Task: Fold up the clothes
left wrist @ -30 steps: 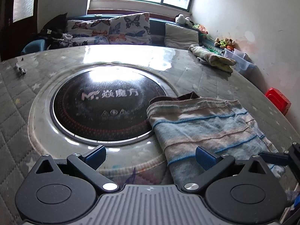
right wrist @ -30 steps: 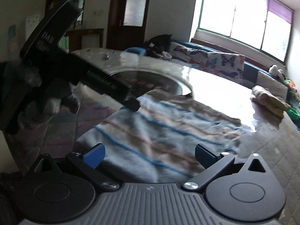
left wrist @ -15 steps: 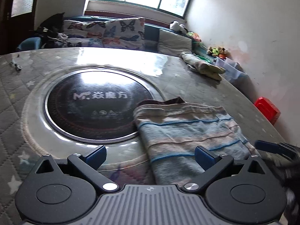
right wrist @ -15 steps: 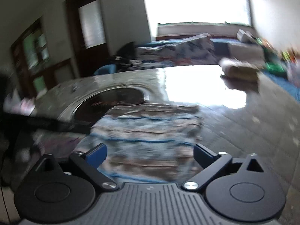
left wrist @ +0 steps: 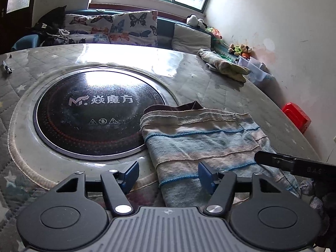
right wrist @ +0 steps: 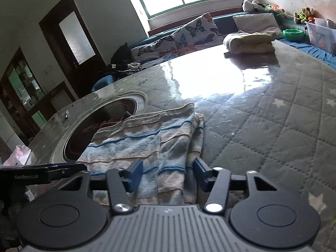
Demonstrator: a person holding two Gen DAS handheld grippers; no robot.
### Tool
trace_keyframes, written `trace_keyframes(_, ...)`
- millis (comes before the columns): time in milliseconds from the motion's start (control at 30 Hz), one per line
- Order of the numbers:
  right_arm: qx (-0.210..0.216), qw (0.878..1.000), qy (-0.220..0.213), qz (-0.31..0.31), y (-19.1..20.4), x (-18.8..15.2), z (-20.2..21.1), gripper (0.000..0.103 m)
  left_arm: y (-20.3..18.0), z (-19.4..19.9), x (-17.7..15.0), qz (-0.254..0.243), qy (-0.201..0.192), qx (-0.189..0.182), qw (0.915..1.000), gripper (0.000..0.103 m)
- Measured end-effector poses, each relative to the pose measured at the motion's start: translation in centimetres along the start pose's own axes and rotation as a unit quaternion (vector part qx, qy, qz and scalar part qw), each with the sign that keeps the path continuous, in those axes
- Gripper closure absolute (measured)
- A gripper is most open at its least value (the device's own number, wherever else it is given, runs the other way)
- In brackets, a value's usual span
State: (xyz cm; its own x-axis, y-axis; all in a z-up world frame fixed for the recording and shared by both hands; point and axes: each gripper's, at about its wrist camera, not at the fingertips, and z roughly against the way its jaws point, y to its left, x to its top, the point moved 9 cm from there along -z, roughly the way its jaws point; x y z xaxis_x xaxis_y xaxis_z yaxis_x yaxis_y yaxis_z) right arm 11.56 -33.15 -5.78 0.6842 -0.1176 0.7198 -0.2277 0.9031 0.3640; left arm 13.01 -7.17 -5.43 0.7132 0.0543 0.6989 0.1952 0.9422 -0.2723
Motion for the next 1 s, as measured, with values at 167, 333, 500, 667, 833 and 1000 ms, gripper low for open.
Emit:
trace_keyframes(167, 0.009, 1.0, 0.001, -0.01, 0.3, 0.0, 0.0, 0.072, -0.2, -0.2, 0.0, 0.007, 0.005, -0.008, 0.9999, 0.045)
trace_keyframes(333, 0.016, 1.0, -0.008, -0.018, 0.2, 0.2, 0.3, 0.082, -0.6, -0.3, 0.0, 0.011, 0.011, -0.02, 0.9997, 0.059)
trace_keyframes(500, 0.022, 0.999, -0.02, -0.018, 0.5, 0.2, 1.1, 0.086, -0.5, 0.0, 0.3, 0.015, 0.011, -0.03, 0.9994, 0.083)
trace_keyframes(667, 0.027, 0.999, -0.037, -0.025, 0.3, 0.7, 2.4, 0.087, -1.6, 0.6, 1.8, -0.003, 0.0, -0.045, 0.999, 0.09)
trace_keyframes(833, 0.02, 0.998, -0.057, -0.016, -0.4, 2.6, 3.6, 0.088, -4.5, 0.6, 4.2, -0.042, -0.021, -0.057, 0.9973, 0.092)
trace_keyframes(1000, 0.002, 0.997, -0.074, 0.005, -1.5, 5.4, 4.2, 0.088, -6.9, -0.5, 6.6, -0.064, -0.035, -0.059, 0.9956, 0.092)
